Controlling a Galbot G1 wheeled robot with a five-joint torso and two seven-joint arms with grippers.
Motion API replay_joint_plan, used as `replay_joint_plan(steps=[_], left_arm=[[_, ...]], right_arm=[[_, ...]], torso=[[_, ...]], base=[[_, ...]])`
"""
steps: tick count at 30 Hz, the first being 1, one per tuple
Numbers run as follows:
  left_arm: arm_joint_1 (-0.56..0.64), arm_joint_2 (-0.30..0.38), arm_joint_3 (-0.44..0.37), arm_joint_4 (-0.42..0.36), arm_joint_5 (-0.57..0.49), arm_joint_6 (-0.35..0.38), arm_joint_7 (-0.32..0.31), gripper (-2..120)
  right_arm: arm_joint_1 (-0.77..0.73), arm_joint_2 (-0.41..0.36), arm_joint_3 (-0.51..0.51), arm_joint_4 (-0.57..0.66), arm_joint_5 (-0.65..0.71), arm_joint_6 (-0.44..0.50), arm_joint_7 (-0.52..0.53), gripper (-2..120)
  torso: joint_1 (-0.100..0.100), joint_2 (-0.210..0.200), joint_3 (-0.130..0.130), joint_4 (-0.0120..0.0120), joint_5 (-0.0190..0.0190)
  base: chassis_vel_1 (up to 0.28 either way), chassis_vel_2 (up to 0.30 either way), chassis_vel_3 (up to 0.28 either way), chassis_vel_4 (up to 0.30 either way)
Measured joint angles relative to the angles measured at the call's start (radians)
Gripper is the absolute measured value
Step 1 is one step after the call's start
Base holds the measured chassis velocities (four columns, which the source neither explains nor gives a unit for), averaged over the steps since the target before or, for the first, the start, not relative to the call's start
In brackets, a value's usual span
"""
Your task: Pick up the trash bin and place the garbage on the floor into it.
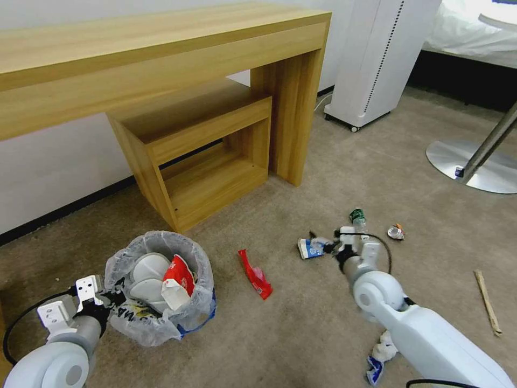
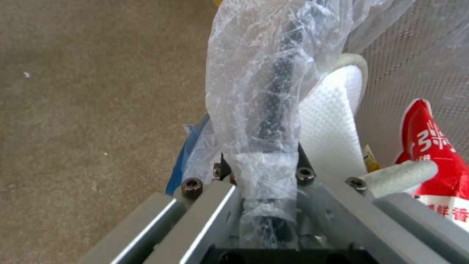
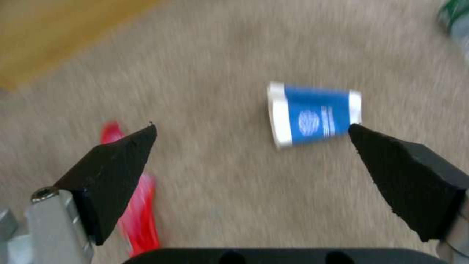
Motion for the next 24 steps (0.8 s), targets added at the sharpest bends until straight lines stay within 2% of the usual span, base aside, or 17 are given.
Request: replay_joint_plan(steps=[3,11,13,19,24], left_arm=[[-0.016,0.005,0.016,0.024,0.001,-0.002,0.000,1],[-0.017,-0.004,0.011,0.031,0.005,-0.010,0.007,1],[-0.016,-0.011,0.008,0.031,0.007,-0.015,0.008,1],[-0.007,-0.023,0.001,0.029,0.011,-0.024,0.011,1],[-0.004,-0.028,-0.002,0.029,0.012,-0.031,0.013,1]], right_arm=[[0.051,0.002,-0.064,-0.038,0.066,-0.096,0.009,100],[0.193,0.042,-0.213,-0.135,0.082,-0.161,-0.019,100],[0.242,0.071,-0.272,-0.182,0.077,-0.199,-0.058,100],[0.304,0.155,-0.395,-0.293,0.032,-0.210,-0.098,100],[0.326,0.220,-0.438,-0.349,0.015,-0.211,-0.106,100]], torso=[[0.000,0.000,0.000,-0.0002,0.0001],[0.000,0.000,0.000,0.0002,0.0003],[0.000,0.000,0.000,0.0001,0.0000],[0.000,0.000,0.000,0.0000,0.0002],[0.000,0.000,0.000,0.0000,0.0001]], base=[[0.000,0.000,0.000,0.000],[0.000,0.000,0.000,0.000],[0.000,0.000,0.000,0.000],[0.000,0.000,0.000,0.000],[0.000,0.000,0.000,0.000]])
